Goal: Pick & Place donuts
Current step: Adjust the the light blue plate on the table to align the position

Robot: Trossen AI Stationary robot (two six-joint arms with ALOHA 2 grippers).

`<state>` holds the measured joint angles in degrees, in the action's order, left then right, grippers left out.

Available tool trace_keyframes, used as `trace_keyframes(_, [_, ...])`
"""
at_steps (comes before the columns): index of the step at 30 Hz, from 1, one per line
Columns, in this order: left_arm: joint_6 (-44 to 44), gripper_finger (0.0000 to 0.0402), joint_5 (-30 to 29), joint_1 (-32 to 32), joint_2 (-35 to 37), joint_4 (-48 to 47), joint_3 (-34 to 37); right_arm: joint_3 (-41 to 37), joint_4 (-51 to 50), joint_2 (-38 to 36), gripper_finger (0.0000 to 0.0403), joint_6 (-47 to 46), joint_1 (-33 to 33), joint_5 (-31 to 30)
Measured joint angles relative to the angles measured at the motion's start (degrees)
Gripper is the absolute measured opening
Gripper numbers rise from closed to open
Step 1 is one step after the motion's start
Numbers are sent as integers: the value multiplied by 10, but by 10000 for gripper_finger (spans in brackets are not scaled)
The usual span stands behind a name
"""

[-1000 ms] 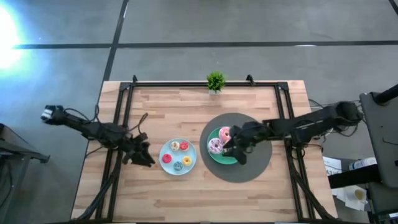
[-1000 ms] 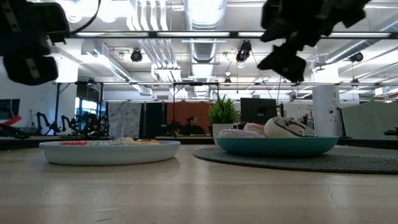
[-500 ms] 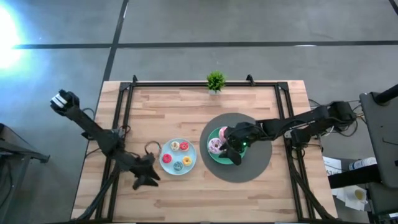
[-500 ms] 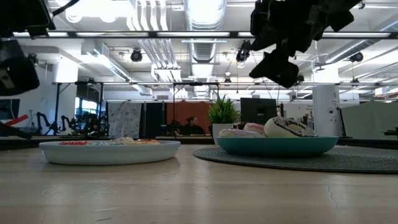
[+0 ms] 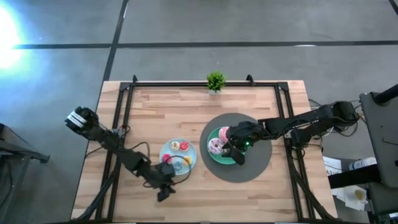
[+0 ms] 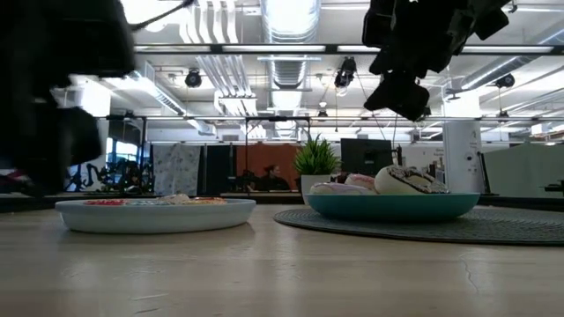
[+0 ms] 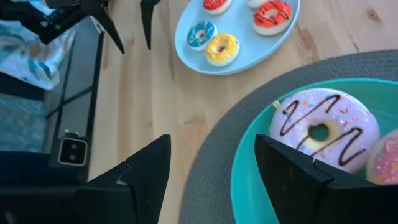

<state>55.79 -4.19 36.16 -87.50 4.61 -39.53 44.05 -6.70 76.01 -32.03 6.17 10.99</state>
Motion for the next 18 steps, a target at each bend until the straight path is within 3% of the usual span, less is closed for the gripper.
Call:
trace_keyframes(7, [1, 171, 2, -72, -35, -30, -21, 0, -4, -1, 224, 29, 0, 0])
trace_keyframes(18, [22, 171, -8, -99, -22, -82, -15, 0, -5, -3, 224, 46, 0, 0])
